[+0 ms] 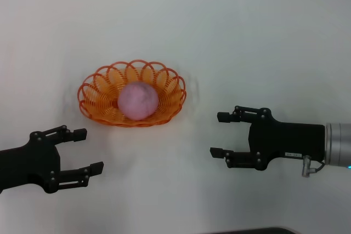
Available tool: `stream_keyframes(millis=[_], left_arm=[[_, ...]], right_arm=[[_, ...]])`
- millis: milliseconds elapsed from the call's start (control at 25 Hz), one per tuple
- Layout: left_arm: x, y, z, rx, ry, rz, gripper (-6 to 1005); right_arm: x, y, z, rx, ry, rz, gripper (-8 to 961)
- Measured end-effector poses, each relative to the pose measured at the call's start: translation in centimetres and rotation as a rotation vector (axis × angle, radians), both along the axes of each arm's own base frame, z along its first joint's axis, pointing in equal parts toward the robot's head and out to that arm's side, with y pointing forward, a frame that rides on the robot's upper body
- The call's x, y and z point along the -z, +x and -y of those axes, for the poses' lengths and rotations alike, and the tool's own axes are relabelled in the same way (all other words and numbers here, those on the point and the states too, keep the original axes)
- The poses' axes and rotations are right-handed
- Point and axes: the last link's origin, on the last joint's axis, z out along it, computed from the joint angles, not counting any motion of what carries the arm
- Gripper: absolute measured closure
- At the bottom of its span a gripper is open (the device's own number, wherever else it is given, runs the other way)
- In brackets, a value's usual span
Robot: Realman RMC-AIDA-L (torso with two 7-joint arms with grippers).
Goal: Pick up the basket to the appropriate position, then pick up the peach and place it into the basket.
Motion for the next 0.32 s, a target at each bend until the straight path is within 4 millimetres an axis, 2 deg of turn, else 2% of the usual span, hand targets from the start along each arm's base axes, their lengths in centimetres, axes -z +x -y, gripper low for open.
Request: stream_keyframes(millis=[320], left_arm=[[0.0,-0.03,0.04,-0.001,0.0,0.0,152]], right_arm=[[-0.04,0.02,0.12,0.004,0.001,-0.006,164]])
